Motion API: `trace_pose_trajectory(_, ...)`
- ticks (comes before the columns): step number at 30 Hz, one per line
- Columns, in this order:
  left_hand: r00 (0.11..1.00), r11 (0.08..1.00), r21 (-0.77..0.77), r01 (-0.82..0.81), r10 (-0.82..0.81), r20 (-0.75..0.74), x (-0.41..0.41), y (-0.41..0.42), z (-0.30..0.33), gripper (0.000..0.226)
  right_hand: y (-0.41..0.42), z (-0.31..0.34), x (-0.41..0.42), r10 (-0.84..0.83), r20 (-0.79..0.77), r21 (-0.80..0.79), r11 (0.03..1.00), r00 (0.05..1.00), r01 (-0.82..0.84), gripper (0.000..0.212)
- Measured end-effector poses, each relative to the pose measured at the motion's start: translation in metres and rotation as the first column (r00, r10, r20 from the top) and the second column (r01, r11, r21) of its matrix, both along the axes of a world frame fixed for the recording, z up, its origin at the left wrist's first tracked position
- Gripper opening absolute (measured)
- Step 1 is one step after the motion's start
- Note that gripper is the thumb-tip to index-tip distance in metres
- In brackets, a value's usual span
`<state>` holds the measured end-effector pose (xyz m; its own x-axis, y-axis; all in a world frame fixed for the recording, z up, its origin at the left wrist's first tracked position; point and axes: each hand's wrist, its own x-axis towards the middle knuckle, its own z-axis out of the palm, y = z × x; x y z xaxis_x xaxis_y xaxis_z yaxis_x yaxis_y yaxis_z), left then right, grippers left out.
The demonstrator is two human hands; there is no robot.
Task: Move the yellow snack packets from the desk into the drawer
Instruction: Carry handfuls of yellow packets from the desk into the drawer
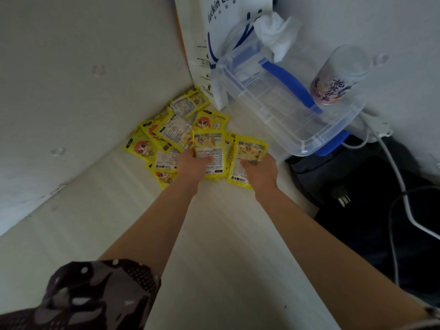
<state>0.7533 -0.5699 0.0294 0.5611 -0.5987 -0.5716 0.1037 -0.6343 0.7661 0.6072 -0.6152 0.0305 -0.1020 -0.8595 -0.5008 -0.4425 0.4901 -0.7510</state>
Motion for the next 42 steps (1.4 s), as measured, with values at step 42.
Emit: trace_pose_trajectory(42,0.990,0.995,0.024,-0.097,0.094,0.107,-0.042,0.159,0.010,0.016,0.119,0.010,-0.111,-0.006,0.253,0.080,0.997,0.967,-0.015,0.025)
